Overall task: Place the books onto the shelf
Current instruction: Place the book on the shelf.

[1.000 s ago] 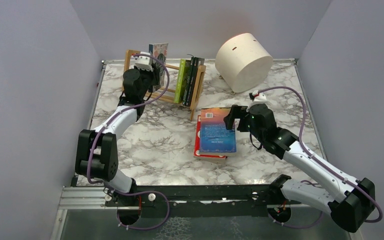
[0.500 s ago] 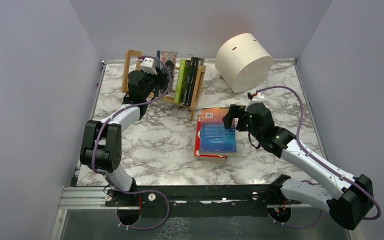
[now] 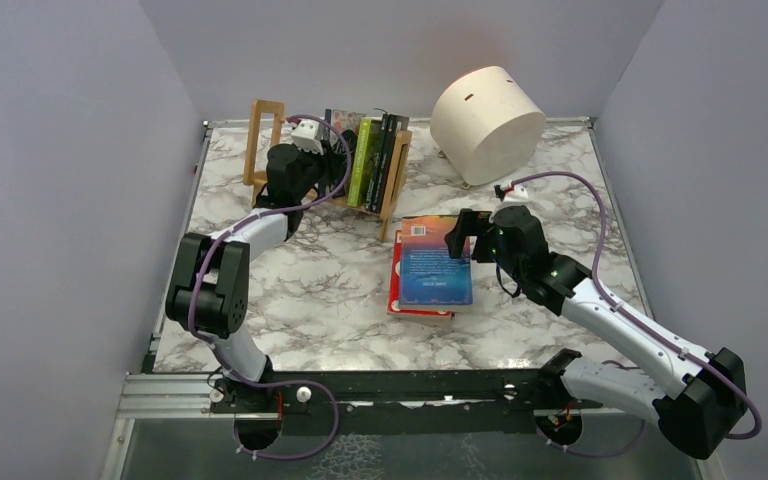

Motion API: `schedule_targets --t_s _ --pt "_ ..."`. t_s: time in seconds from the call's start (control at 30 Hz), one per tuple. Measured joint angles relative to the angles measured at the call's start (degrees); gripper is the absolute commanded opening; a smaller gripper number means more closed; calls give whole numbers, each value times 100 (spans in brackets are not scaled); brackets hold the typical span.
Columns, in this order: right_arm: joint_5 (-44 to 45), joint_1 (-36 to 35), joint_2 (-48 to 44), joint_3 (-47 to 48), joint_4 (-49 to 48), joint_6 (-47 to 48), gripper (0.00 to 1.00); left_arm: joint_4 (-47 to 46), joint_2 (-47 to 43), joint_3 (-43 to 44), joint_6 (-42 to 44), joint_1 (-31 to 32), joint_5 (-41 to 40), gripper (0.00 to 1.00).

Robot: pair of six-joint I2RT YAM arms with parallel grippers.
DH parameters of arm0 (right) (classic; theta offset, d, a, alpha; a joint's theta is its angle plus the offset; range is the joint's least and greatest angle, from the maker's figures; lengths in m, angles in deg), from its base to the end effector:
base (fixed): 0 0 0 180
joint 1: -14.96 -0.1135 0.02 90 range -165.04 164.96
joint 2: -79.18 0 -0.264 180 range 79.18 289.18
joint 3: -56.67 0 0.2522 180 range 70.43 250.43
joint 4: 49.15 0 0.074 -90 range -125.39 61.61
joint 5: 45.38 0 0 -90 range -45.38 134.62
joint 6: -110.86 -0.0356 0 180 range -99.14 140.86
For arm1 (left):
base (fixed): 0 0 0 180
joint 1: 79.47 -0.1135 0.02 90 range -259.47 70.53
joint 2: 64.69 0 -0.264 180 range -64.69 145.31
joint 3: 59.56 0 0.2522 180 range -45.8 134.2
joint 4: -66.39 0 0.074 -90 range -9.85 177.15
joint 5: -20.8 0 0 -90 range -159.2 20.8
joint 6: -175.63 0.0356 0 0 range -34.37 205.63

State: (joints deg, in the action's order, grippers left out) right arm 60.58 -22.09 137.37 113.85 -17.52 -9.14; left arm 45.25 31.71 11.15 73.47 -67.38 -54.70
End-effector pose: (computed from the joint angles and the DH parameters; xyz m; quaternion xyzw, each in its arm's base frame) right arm 0.1848 0.1272 0.2750 0.0131 0.8713 0.1610 0.4635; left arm 0.3744 -0.0893 0.2579 0.0852 0.7288 -0.2320 0.6386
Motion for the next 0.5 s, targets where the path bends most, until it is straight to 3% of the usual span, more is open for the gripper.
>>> schedule_targets --t_s 0.5 --pt "2 0 -17 -7 0 -20 99 2 439 240 114 229 -210 0"
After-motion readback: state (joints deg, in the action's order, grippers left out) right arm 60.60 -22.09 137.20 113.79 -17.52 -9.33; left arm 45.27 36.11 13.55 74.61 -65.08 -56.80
